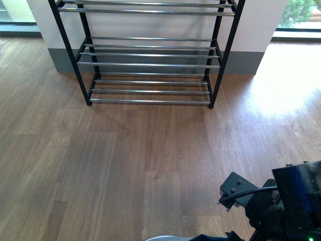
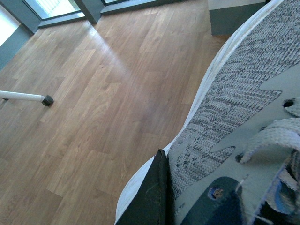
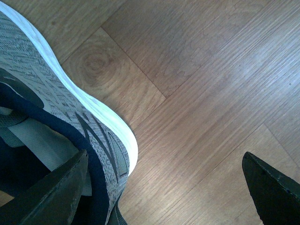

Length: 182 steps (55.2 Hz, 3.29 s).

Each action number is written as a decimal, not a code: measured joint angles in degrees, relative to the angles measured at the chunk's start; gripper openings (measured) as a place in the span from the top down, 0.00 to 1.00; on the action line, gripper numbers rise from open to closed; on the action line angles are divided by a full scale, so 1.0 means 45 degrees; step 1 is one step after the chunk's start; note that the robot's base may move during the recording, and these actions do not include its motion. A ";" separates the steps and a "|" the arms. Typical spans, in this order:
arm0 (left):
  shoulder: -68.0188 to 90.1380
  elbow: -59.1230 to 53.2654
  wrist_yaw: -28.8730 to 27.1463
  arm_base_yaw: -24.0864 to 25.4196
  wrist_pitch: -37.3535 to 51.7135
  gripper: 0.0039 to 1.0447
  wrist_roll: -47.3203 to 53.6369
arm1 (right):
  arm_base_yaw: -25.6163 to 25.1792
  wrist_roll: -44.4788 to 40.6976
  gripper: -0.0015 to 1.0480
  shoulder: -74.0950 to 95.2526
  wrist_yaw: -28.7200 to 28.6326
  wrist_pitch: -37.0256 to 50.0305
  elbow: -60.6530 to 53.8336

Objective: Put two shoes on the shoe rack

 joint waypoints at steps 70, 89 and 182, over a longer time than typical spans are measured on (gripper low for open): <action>0.0000 0.0000 0.0000 0.0000 0.0000 0.99 -0.0005 | -0.0903 0.2375 0.92 0.3143 0.0219 -0.2093 0.3225; 0.0000 0.0000 0.0005 0.0000 0.0000 0.99 0.0000 | -0.2754 0.0894 0.93 -0.0126 0.1700 -0.2161 0.2254; 0.0000 0.0000 0.0000 0.0000 0.0000 0.99 0.0000 | -0.5022 0.3721 0.94 -2.7758 -0.3638 -0.8325 -0.7762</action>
